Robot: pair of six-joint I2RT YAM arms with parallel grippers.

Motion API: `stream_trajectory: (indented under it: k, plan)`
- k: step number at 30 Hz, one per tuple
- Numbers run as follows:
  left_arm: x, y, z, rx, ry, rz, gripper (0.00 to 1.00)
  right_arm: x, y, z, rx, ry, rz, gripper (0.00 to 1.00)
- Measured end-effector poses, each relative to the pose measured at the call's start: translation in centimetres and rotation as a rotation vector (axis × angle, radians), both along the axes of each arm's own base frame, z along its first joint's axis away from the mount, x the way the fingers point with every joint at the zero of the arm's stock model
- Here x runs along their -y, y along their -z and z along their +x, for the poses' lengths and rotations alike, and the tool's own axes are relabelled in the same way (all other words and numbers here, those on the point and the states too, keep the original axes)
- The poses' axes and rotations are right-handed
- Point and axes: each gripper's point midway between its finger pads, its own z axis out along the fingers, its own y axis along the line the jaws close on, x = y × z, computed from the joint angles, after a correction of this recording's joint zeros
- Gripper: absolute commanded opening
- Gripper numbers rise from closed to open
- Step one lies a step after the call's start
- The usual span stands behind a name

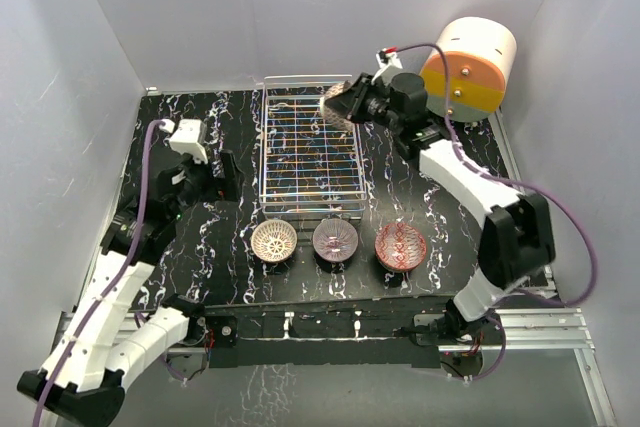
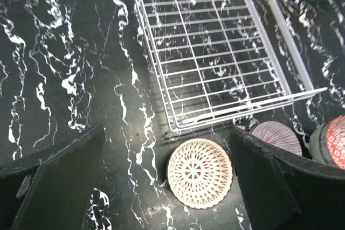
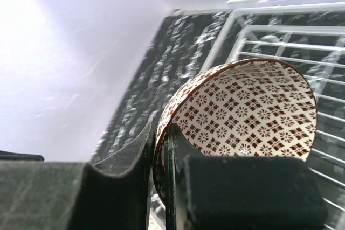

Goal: Load the bowls into the dish rack

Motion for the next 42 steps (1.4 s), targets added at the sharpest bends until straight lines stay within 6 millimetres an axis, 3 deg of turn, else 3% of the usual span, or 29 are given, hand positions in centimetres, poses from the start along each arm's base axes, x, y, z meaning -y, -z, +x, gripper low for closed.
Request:
stream_trajectory:
  k: [9, 15, 19, 26, 33, 40, 42]
  plan:
    - [-1.5, -6.5, -2.0, 0.168, -0.054, -0.080, 0.97, -8.1, 7.0, 3.7, -0.194, -0.241, 0.282, 0.08]
    - [-2.5, -6.9, -2.6, 0.174, -0.098, -0.073, 0.97, -13.3, 8.0, 4.6, -0.247, -0.353, 0.409, 0.08]
    - [-2.9, -6.4, -2.9, 0.156, -0.115, -0.059, 0.97, -15.2, 7.9, 4.0, -0.269, -0.417, 0.523, 0.08]
    - [-3.5, -6.7, -3.2, 0.155, -0.136, -0.048, 0.97, -15.3, 11.3, 5.0, -0.381, -0.392, 0.612, 0.08]
    - [-3.7, -6.8, -3.3, 0.163, -0.142, -0.048, 0.97, -14.8, 11.3, 5.9, -0.401, -0.345, 0.650, 0.08]
    - [-3.8, -6.8, -3.4, 0.165, -0.148, -0.045, 0.97, -14.2, 14.1, 6.0, -0.468, -0.273, 0.651, 0.08]
    - [-3.9, -6.8, -3.5, 0.165, -0.152, -0.044, 0.97, -14.1, 13.8, 6.1, -0.460, -0.259, 0.642, 0.08]
